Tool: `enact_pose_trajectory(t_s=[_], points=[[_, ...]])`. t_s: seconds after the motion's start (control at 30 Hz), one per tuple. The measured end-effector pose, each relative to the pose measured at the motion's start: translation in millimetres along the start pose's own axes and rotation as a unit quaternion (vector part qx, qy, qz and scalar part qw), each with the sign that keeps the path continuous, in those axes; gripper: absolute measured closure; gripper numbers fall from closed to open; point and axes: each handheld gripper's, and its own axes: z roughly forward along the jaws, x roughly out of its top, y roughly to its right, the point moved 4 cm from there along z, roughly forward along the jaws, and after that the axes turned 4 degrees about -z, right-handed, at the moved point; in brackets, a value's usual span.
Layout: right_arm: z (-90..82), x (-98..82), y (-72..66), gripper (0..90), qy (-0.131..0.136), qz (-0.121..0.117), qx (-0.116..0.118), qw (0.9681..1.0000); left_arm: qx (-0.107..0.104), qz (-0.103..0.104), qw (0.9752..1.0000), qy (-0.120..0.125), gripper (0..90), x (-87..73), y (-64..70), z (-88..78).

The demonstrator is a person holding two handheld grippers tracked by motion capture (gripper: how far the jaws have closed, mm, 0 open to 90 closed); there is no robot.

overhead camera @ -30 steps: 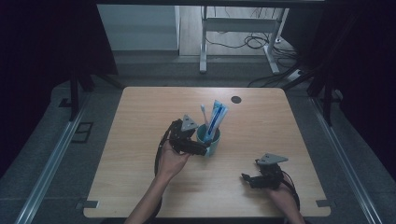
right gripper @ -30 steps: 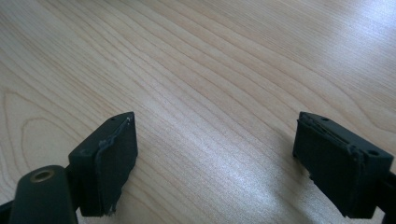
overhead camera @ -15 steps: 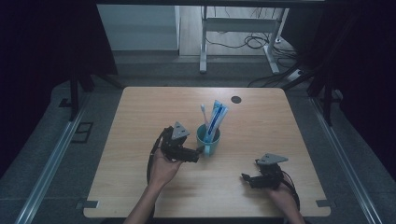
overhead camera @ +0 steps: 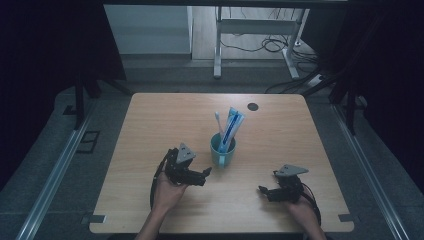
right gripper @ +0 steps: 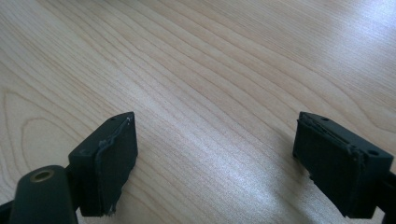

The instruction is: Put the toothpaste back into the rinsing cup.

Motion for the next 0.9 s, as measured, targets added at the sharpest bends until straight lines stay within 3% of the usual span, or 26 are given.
enact_pose_trajectory(t_s=[0.6, 0.9], points=[[0.0, 0.0, -0.1, 13.8, 0.000, 0.000, 0.000, 1.0000, 0.002, -0.019, 0.9997, -0.014, 0.7, -46.5, 0.4, 3.0], [-0.1, -0.1, -0.3, 13.9, -0.001, 0.002, 0.000, 1.0000, 0.002, -0.035, 0.9987, -0.037, 0.7, -68.3, -2.4, 8.6]])
